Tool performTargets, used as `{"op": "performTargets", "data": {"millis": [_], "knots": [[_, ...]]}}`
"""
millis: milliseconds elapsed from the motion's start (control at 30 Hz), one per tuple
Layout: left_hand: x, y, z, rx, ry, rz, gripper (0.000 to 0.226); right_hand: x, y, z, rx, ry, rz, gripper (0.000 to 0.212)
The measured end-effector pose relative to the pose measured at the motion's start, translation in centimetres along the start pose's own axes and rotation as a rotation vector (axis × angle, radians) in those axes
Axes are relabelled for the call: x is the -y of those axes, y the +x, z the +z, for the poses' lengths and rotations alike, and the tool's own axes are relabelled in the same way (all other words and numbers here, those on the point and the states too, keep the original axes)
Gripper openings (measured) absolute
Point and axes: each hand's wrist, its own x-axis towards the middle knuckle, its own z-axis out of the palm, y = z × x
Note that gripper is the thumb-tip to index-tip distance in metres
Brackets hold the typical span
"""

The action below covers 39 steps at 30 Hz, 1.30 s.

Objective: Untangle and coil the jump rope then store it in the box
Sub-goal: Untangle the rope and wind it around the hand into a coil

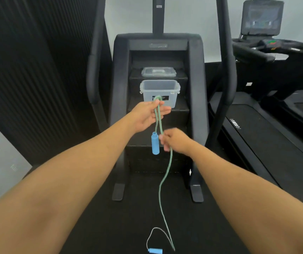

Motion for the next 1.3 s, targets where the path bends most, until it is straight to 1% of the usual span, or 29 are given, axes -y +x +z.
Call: {"op": "performTargets", "data": {"millis": [33, 100, 133, 200, 233, 267, 333, 367, 400, 433, 467, 533, 600, 667, 700, 733, 767, 800, 867, 900, 933, 1000, 1033, 1100, 1167, 1233, 1300], "knots": [[-0.1, 0.1, -0.1, -0.008, -0.007, 0.0, 0.026, -1.5, -0.4, 0.6, 0.079, -0.103, 0.088, 0.029], [0.0, 0.1, -0.3, 0.0, 0.031, -0.014, 0.026, -3.5, -1.1, 1.4, 0.203, -0.209, 0.259, 0.03], [0.3, 0.0, -0.4, 0.018, 0.068, -0.027, 0.026, -4.0, -1.1, 1.6, 0.245, -0.271, 0.304, 0.03], [1.3, -0.3, -0.3, 0.06, 0.135, -0.052, 0.029, -3.7, -1.1, 1.0, 0.327, -0.389, 0.312, 0.028], [1.8, -0.5, -0.2, 0.078, 0.163, -0.063, 0.031, -3.2, -0.8, 0.6, 0.322, -0.345, 0.271, 0.025], [2.1, -0.5, -0.1, 0.09, 0.188, -0.072, 0.033, -2.5, -0.5, 0.1, 0.271, -0.181, 0.227, 0.023], [2.6, -0.4, 0.1, 0.095, 0.22, -0.072, 0.035, -0.6, 0.2, -1.1, 0.106, 0.293, 0.144, 0.025], [2.6, -0.3, 0.2, 0.082, 0.228, -0.065, 0.036, 0.2, 0.6, -1.6, 0.019, 0.481, 0.094, 0.025], [2.6, -0.2, 0.2, 0.054, 0.231, -0.055, 0.036, 0.8, 1.1, -1.9, -0.067, 0.568, 0.045, 0.025], [2.4, -0.1, 0.3, 0.012, 0.231, -0.047, 0.036, 1.1, 1.5, -2.0, -0.147, 0.566, 0.003, 0.026], [2.1, 0.0, 0.2, -0.032, 0.232, -0.042, 0.036, 0.9, 1.7, -1.9, -0.21, 0.498, -0.016, 0.027], [1.4, -0.1, 0.0, -0.065, 0.244, -0.052, 0.039, -0.4, 1.7, -1.8, -0.258, 0.291, 0.035, 0.029], [0.9, -0.5, -0.5, -0.037, 0.276, -0.076, 0.041, -2.1, 1.3, -1.8, -0.213, 0.069, 0.159, 0.025], [1.0, -0.9, -0.7, -0.013, 0.372, -0.102, 0.04, -3.7, 1.7, -2.0, -0.145, -0.097, 0.271, 0.015], [1.3, -1.1, -0.6, -0.012, 0.414, -0.115, 0.04, -4.2, 1.9, -2.1, -0.149, -0.147, 0.301, 0.013], [1.7, -1.2, -0.5, -0.007, 0.433, -0.129, 0.039, -4.3, 2.1, -2.0, -0.181, -0.167, 0.318, 0.017], [2.1, -1.2, -0.3, 0.007, 0.422, -0.145, 0.038, -4.0, 2.1, -2.0, -0.23, -0.146, 0.29, 0.021], [2.4, -1.1, -0.2, 0.025, 0.4, -0.16, 0.037, -3.2, 1.9, -2.1, -0.258, -0.078, 0.204, 0.027], [2.7, -1.1, 0.3, 0.067, 0.392, -0.185, 0.035, -1.6, 1.2, -2.1, -0.23, 0.133, -0.044, 0.046], [2.7, -1.2, 0.5, 0.084, 0.399, -0.191, 0.035, -1.0, 1.1, -2.3, -0.202, 0.206, -0.125, 0.05], [2.6, -1.3, 0.7, 0.09, 0.401, -0.191, 0.035, -0.3, 1.0, -2.5, -0.177, 0.257, -0.173, 0.044], [2.3, -1.4, 0.6, 0.065, 0.391, -0.184, 0.037, 0.1, 1.1, -2.7, -0.162, 0.312, -0.19, 0.019], [2.1, -1.5, 0.4, 0.057, 0.389, -0.192, 0.039, 0.0, 1.1, -3.0, -0.173, 0.313, -0.179, 0.012], [1.7, -1.9, -0.3, 0.098, 0.364, -0.255, 0.045, -0.3, 1.1, -3.6, -0.193, 0.269, -0.133, 0.015], [1.5, -2.5, -1.0, 0.192, 0.278, -0.33, 0.052, -0.1, 0.9, -4.2, -0.15, 0.281, -0.107, 0.018], [1.5, -3.0, -1.1, 0.274, 0.172, -0.358, 0.06, 0.5, 0.8, -4.4, -0.08, 0.367, -0.118, 0.015], [1.5, -3.6, -0.6, 0.338, 0.092, -0.355, 0.071, 1.7, 0.8, -4.5, -0.024, 0.503, -0.143, 0.007]]}}
